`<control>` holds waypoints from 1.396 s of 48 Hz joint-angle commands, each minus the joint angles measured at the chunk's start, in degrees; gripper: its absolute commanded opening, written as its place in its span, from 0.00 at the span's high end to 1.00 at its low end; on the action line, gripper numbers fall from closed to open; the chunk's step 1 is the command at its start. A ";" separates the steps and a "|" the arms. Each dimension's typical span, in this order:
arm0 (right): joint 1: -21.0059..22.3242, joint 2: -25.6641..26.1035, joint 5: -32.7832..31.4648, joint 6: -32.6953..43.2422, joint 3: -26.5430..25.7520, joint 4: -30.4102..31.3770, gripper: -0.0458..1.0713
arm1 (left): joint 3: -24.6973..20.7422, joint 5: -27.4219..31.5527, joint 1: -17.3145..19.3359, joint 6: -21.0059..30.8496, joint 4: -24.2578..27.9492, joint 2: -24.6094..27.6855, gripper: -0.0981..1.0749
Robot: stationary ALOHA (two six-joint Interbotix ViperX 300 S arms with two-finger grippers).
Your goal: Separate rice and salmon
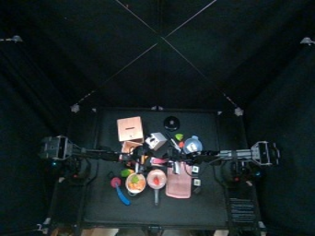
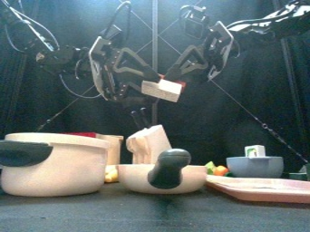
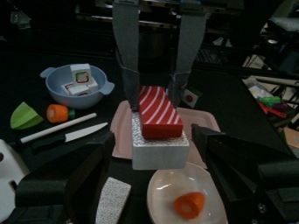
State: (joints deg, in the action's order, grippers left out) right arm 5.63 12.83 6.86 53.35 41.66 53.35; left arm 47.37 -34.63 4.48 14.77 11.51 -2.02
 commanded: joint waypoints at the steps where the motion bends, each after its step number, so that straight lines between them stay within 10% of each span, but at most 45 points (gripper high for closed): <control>1: -0.09 0.97 0.35 0.00 -1.49 0.00 0.53 | -1.32 -0.62 0.18 0.00 0.09 -0.26 0.11; 24: -0.09 0.97 0.35 0.00 -1.41 -0.09 0.53 | -0.88 -0.62 0.18 0.00 0.00 -0.53 0.30; 67: -0.35 2.02 -0.79 0.18 0.09 -0.44 0.53 | 3.96 -0.79 0.18 0.00 -0.26 -4.83 0.31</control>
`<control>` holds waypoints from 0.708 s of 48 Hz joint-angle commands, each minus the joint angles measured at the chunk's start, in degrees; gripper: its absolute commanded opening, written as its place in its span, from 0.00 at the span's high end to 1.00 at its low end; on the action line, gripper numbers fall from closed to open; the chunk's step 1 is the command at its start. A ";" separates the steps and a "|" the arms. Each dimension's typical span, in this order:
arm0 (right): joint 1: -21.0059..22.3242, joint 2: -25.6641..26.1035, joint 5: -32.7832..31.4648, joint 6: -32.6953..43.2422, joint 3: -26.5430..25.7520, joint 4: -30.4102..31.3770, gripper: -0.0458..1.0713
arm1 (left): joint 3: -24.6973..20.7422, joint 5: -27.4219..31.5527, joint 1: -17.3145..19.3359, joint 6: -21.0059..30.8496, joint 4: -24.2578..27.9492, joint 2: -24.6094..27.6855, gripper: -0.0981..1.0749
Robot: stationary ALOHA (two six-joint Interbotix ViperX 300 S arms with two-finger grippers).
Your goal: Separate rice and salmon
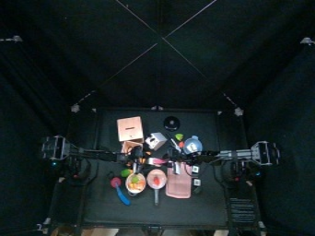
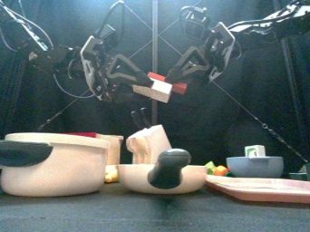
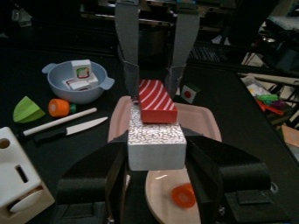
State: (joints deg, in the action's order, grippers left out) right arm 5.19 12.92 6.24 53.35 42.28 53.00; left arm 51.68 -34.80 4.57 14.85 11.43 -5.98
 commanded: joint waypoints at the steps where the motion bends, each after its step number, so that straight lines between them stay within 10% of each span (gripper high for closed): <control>1: 0.09 2.02 -0.26 0.18 -0.44 -0.09 0.53 | -0.26 -0.62 0.09 -0.09 -0.09 -0.88 0.31; 34: -0.09 4.22 -1.49 0.09 1.85 -1.23 0.53 | 2.11 -0.62 0.09 0.00 -0.70 -2.02 0.31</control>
State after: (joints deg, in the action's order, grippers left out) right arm 5.19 15.47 4.57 53.53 44.74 51.86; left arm 54.49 -34.89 4.57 14.85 10.81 -7.21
